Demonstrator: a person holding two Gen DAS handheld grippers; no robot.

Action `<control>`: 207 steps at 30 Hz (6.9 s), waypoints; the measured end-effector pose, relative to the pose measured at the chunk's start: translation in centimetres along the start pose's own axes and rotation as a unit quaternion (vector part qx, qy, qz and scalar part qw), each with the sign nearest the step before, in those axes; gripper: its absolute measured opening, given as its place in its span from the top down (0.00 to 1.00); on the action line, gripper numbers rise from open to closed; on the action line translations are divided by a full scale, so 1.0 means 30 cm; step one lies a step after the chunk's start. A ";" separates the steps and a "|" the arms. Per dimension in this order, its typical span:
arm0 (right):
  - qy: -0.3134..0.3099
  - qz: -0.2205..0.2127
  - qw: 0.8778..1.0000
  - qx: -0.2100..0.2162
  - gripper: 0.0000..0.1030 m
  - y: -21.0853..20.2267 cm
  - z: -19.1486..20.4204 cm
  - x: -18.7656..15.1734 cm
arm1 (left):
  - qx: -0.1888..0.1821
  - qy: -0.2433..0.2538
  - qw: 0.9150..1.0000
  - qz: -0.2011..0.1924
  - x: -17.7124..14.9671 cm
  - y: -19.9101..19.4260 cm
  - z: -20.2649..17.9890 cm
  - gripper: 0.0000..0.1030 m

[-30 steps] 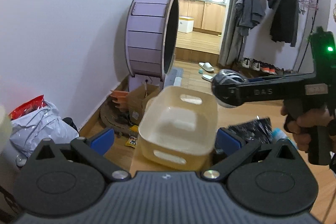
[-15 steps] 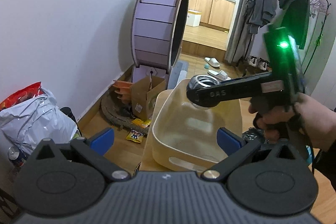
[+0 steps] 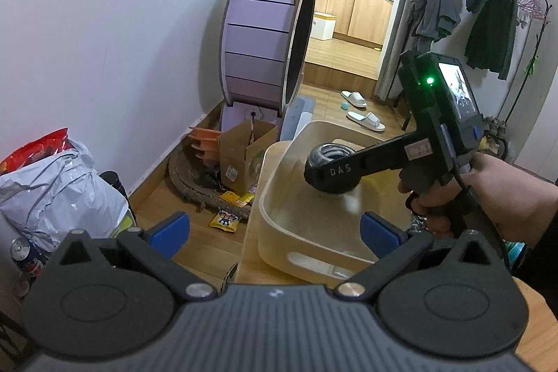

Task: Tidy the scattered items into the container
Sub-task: 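Carry the wrist ball into the cream basket and open the right gripper, then grasp the black plastic bag with the right gripper, then carry the black bag into the cream basket and release it, then grasp the green Doublemint gum bag with the right gripper, then carry the gum bag into the cream basket and release it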

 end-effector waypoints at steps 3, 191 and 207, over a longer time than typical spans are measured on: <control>-0.001 -0.050 0.999 0.002 0.27 -0.058 0.004 0.031 | 0.000 0.002 1.000 -0.003 0.002 -0.012 -0.003 0.00; 0.115 -0.083 0.987 0.076 0.86 -0.576 -0.136 -0.636 | -0.161 0.056 0.985 0.034 -0.348 -0.121 -0.414 0.19; 0.120 -0.137 0.979 0.092 0.90 -0.680 -0.123 -0.527 | -0.155 0.048 0.987 0.009 -0.298 -0.170 -0.380 0.19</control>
Point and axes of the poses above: each gripper's, at about its wrist camera, not at the fingertips, and y roughly the way its jaws point, z to its left, x to its top, the point moved 10 cm from there along y, roughly the way its jaws point, and after that the axes turned 2 degrees about y, right-handed, at the moved point
